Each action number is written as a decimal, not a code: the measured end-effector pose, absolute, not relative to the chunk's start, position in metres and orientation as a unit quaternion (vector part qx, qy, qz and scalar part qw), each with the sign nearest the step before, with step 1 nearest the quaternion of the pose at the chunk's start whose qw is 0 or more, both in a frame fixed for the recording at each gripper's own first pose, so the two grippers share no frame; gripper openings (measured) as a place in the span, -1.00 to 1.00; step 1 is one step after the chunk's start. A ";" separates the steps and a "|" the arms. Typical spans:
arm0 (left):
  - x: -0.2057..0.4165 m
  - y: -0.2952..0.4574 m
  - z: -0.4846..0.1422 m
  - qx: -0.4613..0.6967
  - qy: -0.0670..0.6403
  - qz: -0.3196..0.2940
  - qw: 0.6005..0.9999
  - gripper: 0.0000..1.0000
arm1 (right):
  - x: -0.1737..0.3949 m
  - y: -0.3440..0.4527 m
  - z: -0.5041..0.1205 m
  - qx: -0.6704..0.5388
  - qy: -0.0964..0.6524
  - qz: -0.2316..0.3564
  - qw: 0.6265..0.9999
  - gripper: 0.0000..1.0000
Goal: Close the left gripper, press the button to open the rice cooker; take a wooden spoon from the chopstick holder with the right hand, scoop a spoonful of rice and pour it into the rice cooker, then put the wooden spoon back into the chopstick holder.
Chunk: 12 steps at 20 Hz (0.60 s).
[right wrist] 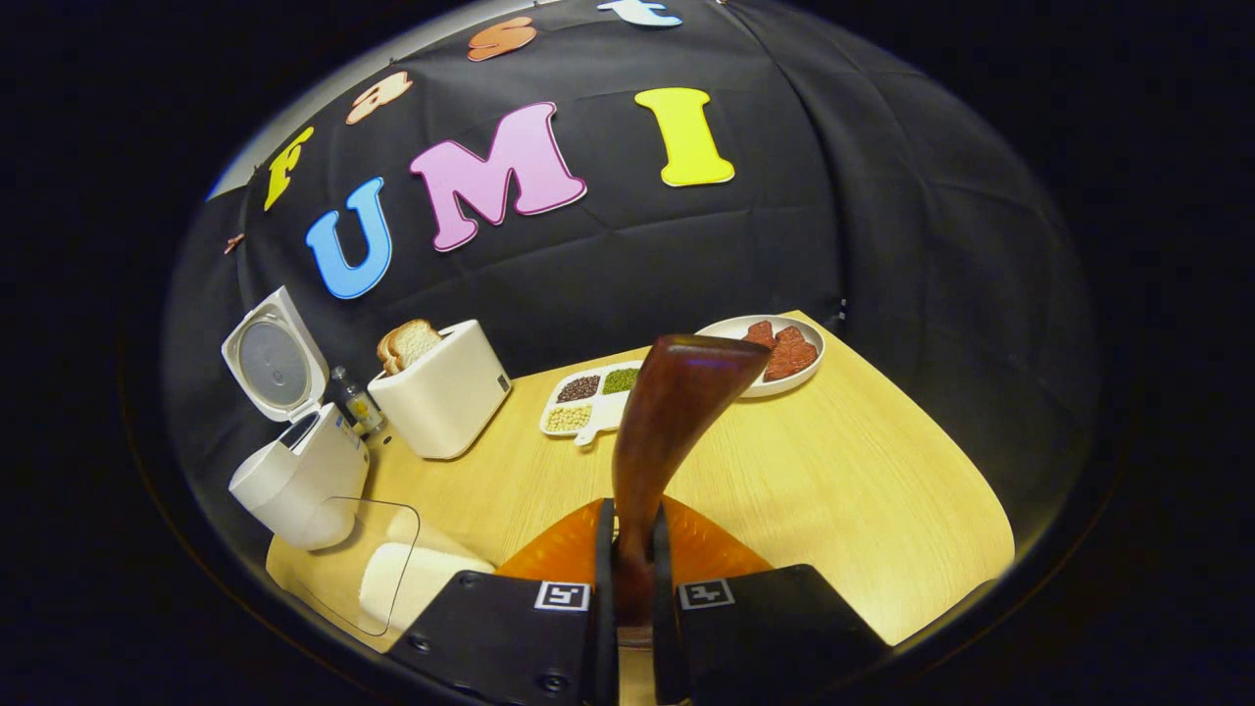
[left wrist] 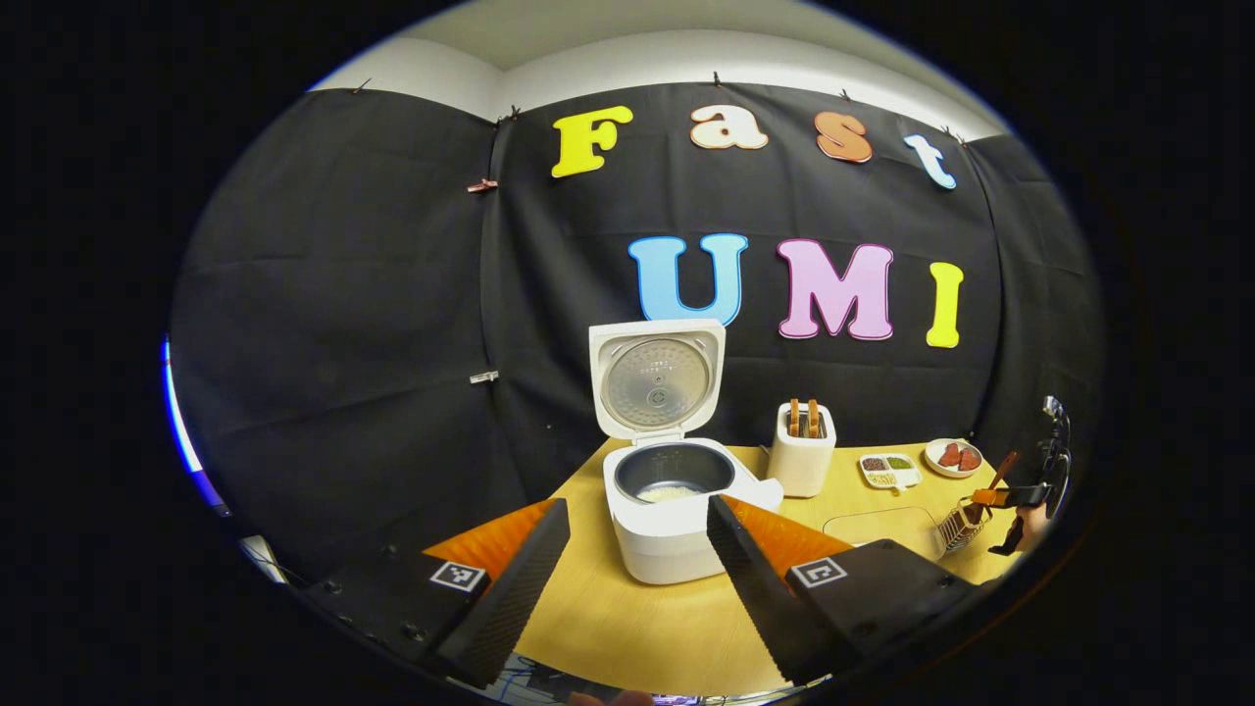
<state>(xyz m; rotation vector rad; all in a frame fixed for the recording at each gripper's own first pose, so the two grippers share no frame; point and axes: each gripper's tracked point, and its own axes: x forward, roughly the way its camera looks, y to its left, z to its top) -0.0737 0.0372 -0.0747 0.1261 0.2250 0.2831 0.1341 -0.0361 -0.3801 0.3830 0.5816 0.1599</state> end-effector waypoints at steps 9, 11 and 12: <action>-0.082 0.065 -0.078 0.052 0.108 0.141 0.983 0.94 | 0.138 -0.043 -0.289 0.204 0.209 0.071 0.954 -0.64; -0.081 0.070 -0.080 0.045 0.107 0.138 0.984 0.94 | 0.139 -0.033 -0.259 0.204 0.188 0.077 0.958 -0.65; -0.080 0.073 -0.081 0.043 0.106 0.136 0.984 0.94 | 0.139 -0.027 -0.244 0.205 0.178 0.081 0.959 -0.65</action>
